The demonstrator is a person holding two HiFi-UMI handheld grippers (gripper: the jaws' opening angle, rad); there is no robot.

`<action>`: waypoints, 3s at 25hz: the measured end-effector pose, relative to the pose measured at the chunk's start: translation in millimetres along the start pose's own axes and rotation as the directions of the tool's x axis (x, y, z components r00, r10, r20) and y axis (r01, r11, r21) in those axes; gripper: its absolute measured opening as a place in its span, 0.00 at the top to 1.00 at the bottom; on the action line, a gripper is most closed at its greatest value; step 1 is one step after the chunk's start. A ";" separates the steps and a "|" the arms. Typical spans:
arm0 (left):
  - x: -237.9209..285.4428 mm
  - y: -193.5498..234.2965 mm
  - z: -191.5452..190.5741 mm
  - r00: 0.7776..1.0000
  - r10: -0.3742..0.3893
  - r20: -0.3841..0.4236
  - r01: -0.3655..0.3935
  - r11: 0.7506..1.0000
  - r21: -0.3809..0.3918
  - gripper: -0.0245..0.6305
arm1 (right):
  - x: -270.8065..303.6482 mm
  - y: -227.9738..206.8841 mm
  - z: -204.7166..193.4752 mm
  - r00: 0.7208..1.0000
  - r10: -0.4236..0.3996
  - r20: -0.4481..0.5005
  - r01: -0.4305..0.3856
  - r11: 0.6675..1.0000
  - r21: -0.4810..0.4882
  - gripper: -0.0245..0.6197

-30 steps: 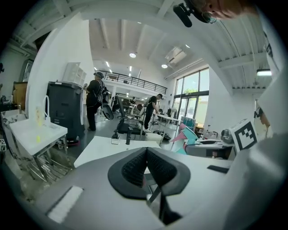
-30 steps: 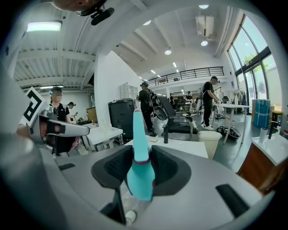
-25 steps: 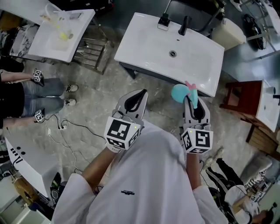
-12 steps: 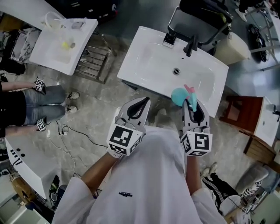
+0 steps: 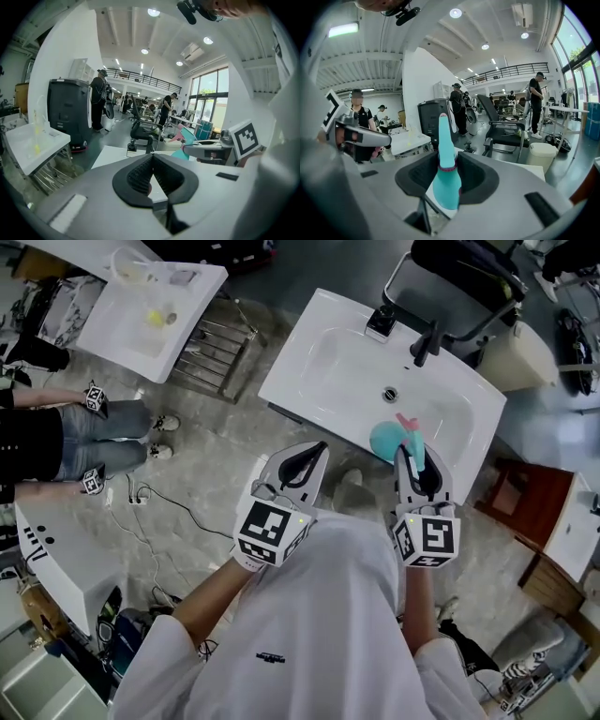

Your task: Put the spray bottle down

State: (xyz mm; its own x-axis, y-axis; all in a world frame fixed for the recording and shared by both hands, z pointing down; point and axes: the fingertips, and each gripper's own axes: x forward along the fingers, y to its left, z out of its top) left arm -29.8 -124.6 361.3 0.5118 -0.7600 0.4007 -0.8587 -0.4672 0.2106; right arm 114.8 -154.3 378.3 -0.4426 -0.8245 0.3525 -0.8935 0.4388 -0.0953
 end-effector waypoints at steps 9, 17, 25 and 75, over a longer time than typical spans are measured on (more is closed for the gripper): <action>15.0 16.2 -1.9 0.998 0.064 0.002 -0.063 0.997 -0.033 0.96 | 68.7 2.1 9.8 0.994 0.106 0.006 -0.105 0.991 -0.081 0.77; 31.7 39.3 -5.0 0.994 0.112 0.005 -0.111 0.991 -0.074 0.96 | 153.1 1.1 22.3 0.987 0.162 0.016 -0.159 0.981 -0.107 0.77; 56.2 57.6 -8.1 0.993 0.114 -0.015 -0.115 0.988 -0.098 0.96 | 246.0 -7.3 41.8 0.988 0.149 0.039 -0.144 0.983 -0.111 0.77; 85.8 80.2 -14.4 0.999 0.018 -0.047 -0.022 0.996 -0.087 0.96 | 326.7 -15.6 23.3 0.999 0.007 0.033 -0.008 1.000 0.015 0.76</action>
State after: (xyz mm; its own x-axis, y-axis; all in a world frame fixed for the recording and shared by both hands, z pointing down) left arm -55.1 -220.8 425.4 0.4946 -0.7461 0.4457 -0.8687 -0.4094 0.2787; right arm -17.6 -438.9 473.3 -0.4514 -0.8327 0.3207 -0.8910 0.4398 -0.1125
